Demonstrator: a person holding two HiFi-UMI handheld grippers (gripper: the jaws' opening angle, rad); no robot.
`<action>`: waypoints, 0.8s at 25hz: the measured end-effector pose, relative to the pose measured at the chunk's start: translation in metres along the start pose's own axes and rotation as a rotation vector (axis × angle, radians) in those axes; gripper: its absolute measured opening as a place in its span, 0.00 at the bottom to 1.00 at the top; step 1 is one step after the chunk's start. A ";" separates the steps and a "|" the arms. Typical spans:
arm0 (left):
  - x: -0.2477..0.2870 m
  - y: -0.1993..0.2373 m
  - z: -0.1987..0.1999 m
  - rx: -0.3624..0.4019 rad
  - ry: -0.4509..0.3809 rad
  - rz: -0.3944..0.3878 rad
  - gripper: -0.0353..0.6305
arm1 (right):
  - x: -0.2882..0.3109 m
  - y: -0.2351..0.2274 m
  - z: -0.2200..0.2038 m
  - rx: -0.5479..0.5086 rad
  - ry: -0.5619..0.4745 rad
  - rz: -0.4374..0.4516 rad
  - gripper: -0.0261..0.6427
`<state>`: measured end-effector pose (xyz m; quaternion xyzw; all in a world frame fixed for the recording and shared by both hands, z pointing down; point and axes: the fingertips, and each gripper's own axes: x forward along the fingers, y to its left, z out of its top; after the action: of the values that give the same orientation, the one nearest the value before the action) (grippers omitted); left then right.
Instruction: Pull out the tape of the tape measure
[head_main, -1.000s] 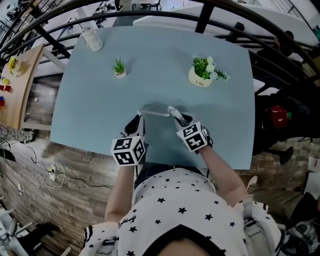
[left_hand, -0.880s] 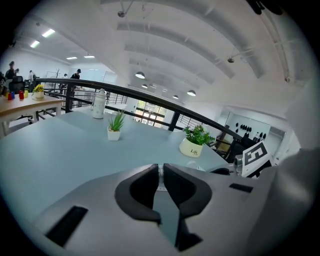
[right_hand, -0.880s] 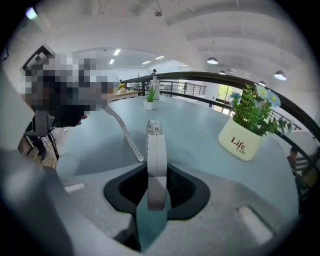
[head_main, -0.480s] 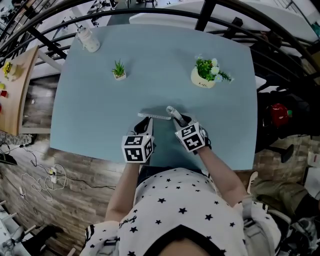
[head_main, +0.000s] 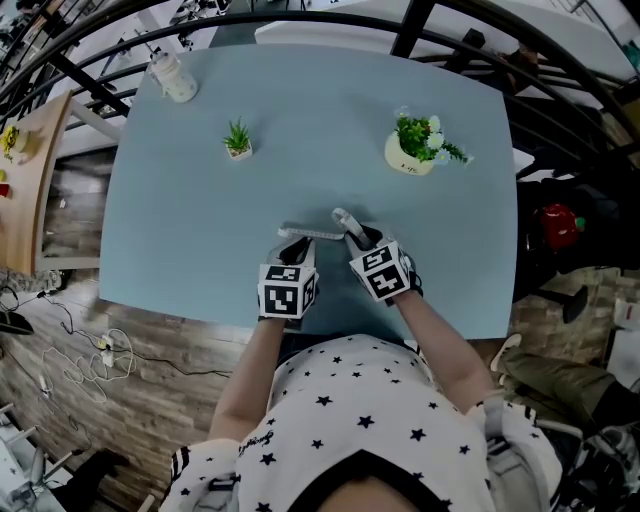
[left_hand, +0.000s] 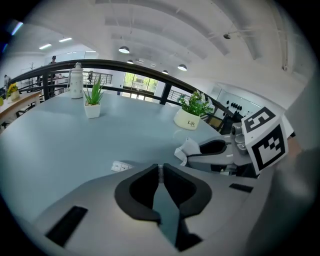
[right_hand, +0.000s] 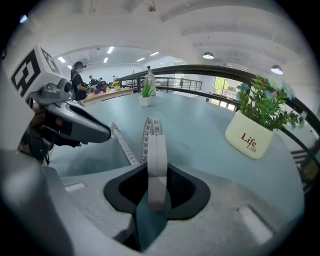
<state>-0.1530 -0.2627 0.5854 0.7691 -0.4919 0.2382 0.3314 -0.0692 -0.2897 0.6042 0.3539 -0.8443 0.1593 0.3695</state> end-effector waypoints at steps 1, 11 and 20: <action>0.003 0.000 -0.002 0.004 0.014 -0.001 0.10 | 0.000 0.000 0.000 0.004 0.001 -0.002 0.19; 0.017 0.004 -0.026 0.023 0.140 -0.011 0.10 | 0.004 -0.001 0.003 0.014 -0.008 -0.015 0.19; 0.018 0.001 -0.028 0.012 0.150 -0.026 0.10 | 0.003 -0.001 0.001 0.017 0.000 0.007 0.19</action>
<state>-0.1476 -0.2527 0.6165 0.7573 -0.4543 0.2939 0.3658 -0.0706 -0.2924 0.6059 0.3541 -0.8441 0.1680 0.3659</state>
